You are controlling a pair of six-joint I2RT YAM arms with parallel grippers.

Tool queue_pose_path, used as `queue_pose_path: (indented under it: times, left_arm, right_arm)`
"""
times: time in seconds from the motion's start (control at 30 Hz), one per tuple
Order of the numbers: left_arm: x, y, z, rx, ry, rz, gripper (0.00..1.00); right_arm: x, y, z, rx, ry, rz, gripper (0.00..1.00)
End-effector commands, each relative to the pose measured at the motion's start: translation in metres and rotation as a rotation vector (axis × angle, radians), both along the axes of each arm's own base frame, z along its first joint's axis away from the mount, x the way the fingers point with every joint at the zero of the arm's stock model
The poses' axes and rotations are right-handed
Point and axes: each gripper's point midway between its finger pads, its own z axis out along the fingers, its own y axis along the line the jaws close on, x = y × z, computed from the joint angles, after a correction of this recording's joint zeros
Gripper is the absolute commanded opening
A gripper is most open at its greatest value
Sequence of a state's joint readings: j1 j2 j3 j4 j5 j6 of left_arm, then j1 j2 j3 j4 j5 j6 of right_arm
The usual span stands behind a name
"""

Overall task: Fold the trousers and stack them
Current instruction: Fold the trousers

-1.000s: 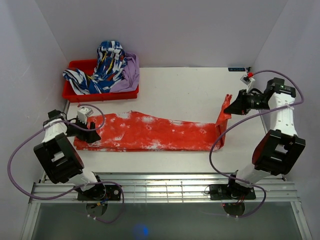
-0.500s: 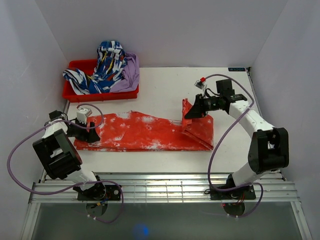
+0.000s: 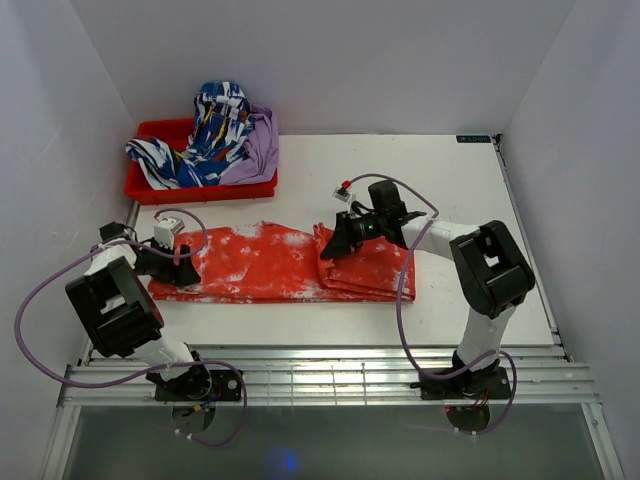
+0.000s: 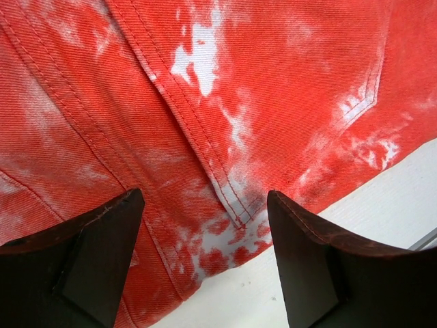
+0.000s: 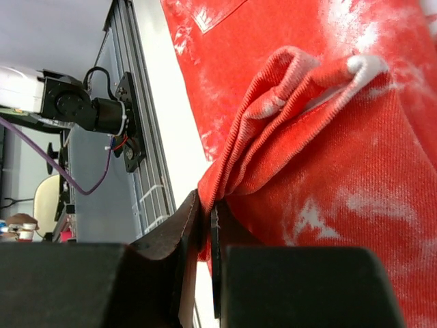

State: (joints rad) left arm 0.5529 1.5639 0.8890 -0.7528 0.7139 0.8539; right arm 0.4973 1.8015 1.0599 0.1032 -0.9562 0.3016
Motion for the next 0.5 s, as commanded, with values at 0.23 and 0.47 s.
queue_pose_path:
  times: [0.23,0.47]
  left_arm:
    - [-0.006,-0.003,-0.009,-0.002,0.022,0.000,0.84]
    - [-0.007,-0.002,-0.011,0.001,0.026,-0.002,0.84]
  right_arm:
    - [0.004,0.048,-0.004,0.057,0.009,0.009,0.08]
    - [0.009,0.069,0.003,0.078,0.015,0.009,0.08]
